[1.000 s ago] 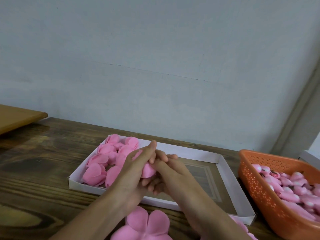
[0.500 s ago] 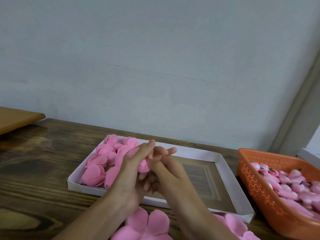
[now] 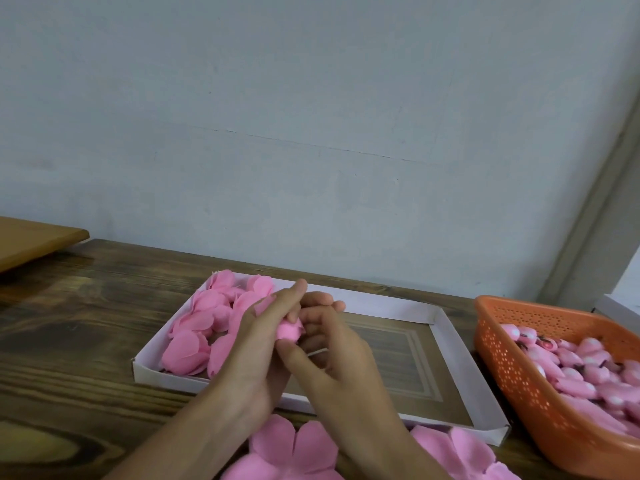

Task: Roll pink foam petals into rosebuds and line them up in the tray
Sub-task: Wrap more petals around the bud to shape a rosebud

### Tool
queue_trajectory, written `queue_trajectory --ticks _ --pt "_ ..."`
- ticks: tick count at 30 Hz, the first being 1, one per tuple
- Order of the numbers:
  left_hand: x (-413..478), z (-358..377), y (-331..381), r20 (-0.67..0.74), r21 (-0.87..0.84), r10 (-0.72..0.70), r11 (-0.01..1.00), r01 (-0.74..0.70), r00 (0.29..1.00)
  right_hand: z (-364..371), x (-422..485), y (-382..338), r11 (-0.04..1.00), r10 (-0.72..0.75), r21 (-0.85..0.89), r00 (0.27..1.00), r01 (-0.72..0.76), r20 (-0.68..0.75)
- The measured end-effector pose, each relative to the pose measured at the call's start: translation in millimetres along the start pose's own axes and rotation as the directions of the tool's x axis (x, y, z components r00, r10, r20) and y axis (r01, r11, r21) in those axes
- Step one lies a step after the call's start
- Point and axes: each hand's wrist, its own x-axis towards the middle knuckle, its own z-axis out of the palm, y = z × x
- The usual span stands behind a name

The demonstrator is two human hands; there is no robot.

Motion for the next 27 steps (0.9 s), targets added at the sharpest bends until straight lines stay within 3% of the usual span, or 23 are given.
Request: queue_trajectory --ticks 2,4,6,8,11,14,16,19,21,24,27 --pt "-2.2 -1.5 1.7 0.061 0.081 -0.046 0.996 0.041 0.997 1.4 4.1 -8.2 0.96 0.149 0.231 0.987 -0.159 0.064" --pt "-3.5 -3.7 2.8 0.081 0.101 -0.074 0.993 0.066 0.994 2.7 8.6 -16.5 0.84 0.3 0.417 0.938 -0.346 0.175" --pt "-4.0 -4.2 3.4 0.097 0.14 -0.106 0.986 0.092 0.99 -0.5 12.4 -21.3 0.758 0.388 0.47 0.892 -0.452 0.232" --pt "-4.3 -3.2 2.9 0.096 0.151 -0.113 0.984 0.098 0.989 -3.9 12.4 -19.1 0.824 0.359 0.379 0.905 -0.422 0.228" --pt "-3.8 -1.2 -0.5 0.033 0.15 -0.086 0.985 0.08 0.996 -0.1 3.2 -10.5 0.95 0.236 0.168 0.959 -0.262 0.158" --pt "-3.3 0.7 -1.6 -0.003 0.151 -0.005 0.989 0.006 1.0 2.1 -0.3 -1.0 0.995 0.103 -0.001 0.993 -0.103 0.052" --pt "-3.7 0.9 0.7 0.022 0.167 -0.011 0.986 0.007 1.0 2.0 2.7 -4.9 0.977 0.173 0.11 0.98 -0.184 0.096" --pt "-4.8 -0.2 2.8 0.063 0.181 -0.028 0.983 0.016 0.998 -0.3 9.2 -13.4 0.87 0.342 0.298 0.916 -0.393 0.209" --pt "-4.9 0.6 2.4 0.057 0.193 -0.005 0.981 -0.006 0.998 -7.2 8.3 -15.8 0.904 0.361 0.155 0.906 -0.398 0.221" --pt "-2.2 4.5 1.9 0.005 0.194 0.14 0.971 -0.138 0.99 -25.5 6.1 -20.6 0.944 0.208 -0.292 0.965 -0.155 0.16" --pt "-1.9 6.3 2.6 -0.018 0.411 0.354 0.855 -0.316 0.935 -41.6 9.7 -29.3 0.762 0.002 -0.644 0.993 0.076 0.12"
